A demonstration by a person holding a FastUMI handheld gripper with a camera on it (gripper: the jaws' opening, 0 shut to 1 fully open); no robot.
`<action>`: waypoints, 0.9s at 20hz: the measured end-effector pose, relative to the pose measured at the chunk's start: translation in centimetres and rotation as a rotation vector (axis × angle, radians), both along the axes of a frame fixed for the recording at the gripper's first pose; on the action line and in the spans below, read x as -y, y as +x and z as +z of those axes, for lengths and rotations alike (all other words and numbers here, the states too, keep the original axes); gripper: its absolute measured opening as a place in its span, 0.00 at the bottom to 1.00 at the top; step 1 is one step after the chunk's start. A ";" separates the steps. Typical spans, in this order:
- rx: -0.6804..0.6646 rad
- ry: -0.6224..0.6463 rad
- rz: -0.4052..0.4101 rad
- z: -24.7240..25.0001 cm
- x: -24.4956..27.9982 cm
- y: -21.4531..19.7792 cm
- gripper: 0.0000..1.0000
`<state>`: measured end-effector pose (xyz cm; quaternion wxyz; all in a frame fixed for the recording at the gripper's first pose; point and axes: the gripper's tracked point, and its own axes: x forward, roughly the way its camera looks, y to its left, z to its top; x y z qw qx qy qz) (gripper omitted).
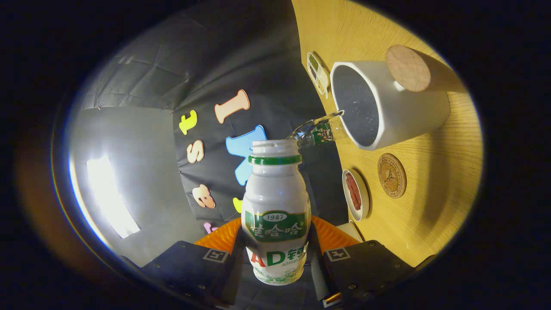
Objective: Take the bottle from table, then pour the juice into the cup, finally place the bottle on the coaster
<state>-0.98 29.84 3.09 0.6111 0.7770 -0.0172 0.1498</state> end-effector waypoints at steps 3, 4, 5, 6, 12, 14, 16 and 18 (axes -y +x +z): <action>0.002 0.012 0.001 0.0 0.0 0.0 0.67; 0.003 0.016 0.001 0.1 0.0 0.0 0.67; 0.003 0.020 0.002 0.0 -0.1 -0.1 0.67; 0.004 0.023 0.001 0.2 0.0 -0.1 0.67; 0.007 0.050 -0.001 0.4 0.0 0.0 0.67; 0.005 0.055 -0.001 0.4 0.0 0.0 0.67; 0.005 0.061 -0.001 0.4 0.0 -0.1 0.67; 0.004 0.067 -0.003 0.4 0.0 -0.1 0.67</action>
